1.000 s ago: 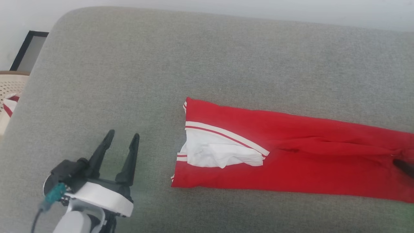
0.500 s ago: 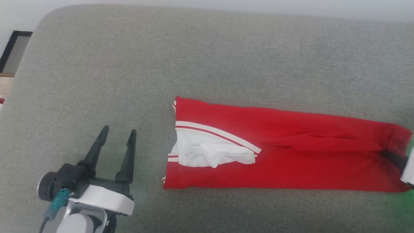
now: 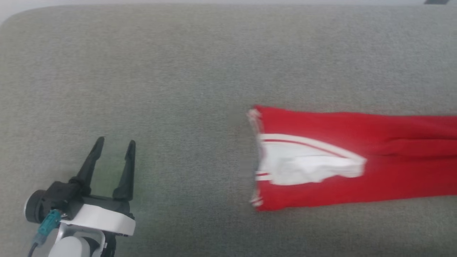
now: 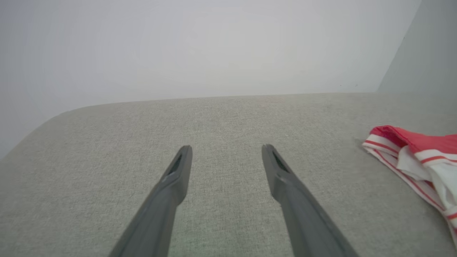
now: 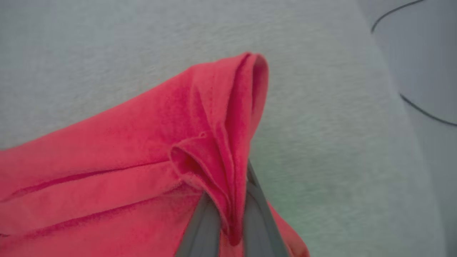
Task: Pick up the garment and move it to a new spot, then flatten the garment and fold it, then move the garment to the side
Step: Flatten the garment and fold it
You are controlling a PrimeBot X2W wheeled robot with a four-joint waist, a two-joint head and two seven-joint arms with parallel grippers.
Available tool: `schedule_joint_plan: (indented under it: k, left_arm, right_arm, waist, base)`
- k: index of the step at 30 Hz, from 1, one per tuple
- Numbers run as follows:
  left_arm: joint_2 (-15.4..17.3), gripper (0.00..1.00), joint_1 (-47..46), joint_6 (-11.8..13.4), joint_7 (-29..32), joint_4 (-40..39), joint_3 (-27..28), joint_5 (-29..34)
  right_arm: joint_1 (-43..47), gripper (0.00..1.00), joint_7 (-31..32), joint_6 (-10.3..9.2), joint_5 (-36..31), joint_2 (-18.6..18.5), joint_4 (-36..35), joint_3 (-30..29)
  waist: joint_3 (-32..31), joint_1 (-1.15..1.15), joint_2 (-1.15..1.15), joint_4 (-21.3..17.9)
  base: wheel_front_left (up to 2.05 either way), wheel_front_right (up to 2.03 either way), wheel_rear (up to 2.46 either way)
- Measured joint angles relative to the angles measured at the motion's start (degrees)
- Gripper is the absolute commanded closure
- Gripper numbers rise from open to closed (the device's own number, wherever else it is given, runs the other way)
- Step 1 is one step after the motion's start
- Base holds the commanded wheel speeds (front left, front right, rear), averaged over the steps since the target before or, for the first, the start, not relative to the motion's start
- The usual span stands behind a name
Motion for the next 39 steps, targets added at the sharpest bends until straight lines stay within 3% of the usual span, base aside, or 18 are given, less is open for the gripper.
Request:
schedule_joint_plan:
  k: [4, 8, 19, 29, 39]
  left_arm:
    - [0.6, 0.0, 0.0, 0.0, 0.0, -0.6, 0.2, -0.1]
    - [0.9, 0.0, 0.0, 0.0, 0.0, -0.9, 0.2, -0.1]
    - [0.0, 0.0, 1.2, 0.0, 0.0, -0.5, -0.1, -0.2]
    - [-1.7, 0.0, 1.7, 0.0, 0.0, 0.2, -1.4, -1.1]
    - [-3.1, 0.0, -0.1, 0.0, 0.0, 1.2, -2.8, -1.6]
  right_arm:
    - [-0.5, 1.0, -4.1, -0.02, -2.1, -4.0, 4.8, -3.3]
    - [-3.1, 1.0, -6.0, -0.05, -0.8, -4.3, 5.9, -2.8]
    - [-1.0, 1.0, -1.7, -0.07, 8.4, -3.0, -6.3, 13.5]
    - [-0.1, 1.0, 3.0, -0.07, 12.5, 0.7, -21.5, 27.0]
    - [-3.4, 1.0, 4.6, -0.07, 11.1, 5.2, -23.5, 37.4]
  waist:
    - [0.3, 0.0, 0.0, -1.4]
    - [0.2, 0.0, 0.0, -2.2]
    - [-2.4, 0.0, 0.0, -2.4]
    - [-3.4, 0.0, 0.0, 0.9]
    - [-2.0, 0.0, 0.0, 5.0]
  base:
    - [0.0, 0.0, 0.0]
    - [0.0, 0.0, 0.0]
    - [0.0, 0.0, 0.0]
    - [0.0, 0.0, 0.0]
    - [0.0, 0.0, 0.0]
